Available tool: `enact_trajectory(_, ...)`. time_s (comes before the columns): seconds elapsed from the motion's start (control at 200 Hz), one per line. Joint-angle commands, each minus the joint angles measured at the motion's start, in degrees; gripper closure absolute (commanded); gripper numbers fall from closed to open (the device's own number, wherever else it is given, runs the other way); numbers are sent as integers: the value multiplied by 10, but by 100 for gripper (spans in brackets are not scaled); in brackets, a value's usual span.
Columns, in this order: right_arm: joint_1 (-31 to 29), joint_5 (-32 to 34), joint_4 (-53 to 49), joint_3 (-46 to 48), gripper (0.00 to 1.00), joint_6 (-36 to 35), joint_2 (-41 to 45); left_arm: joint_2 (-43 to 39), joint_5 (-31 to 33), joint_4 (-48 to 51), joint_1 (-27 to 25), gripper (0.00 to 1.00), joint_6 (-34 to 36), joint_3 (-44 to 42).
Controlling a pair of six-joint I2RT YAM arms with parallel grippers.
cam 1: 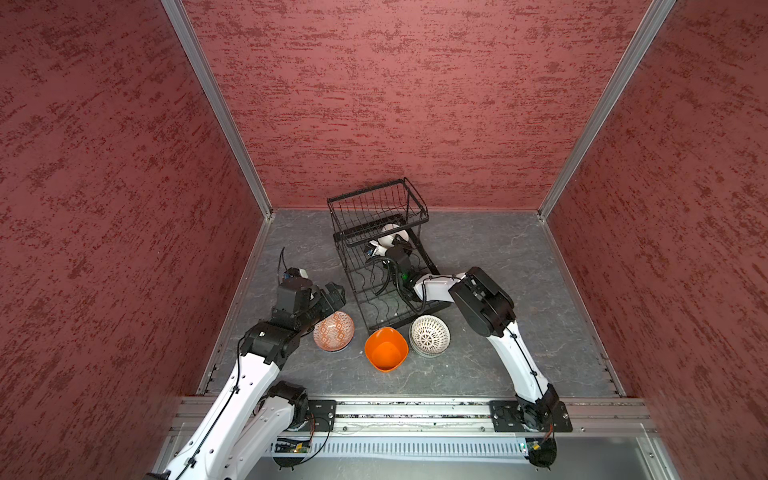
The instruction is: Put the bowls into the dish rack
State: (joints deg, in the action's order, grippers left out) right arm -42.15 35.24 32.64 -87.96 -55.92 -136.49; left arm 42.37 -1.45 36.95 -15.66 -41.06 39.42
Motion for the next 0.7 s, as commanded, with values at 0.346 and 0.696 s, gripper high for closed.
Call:
enact_trajectory(0.346, 2, -1, 11, -28, 17, -3, -11, -7, -11, -3, 14, 0, 17, -5)
enact_trajectory(0.696, -3, -5, 21, -24, 5, -10, -10, -8, -12, -3, 20, 0, 20, -8)
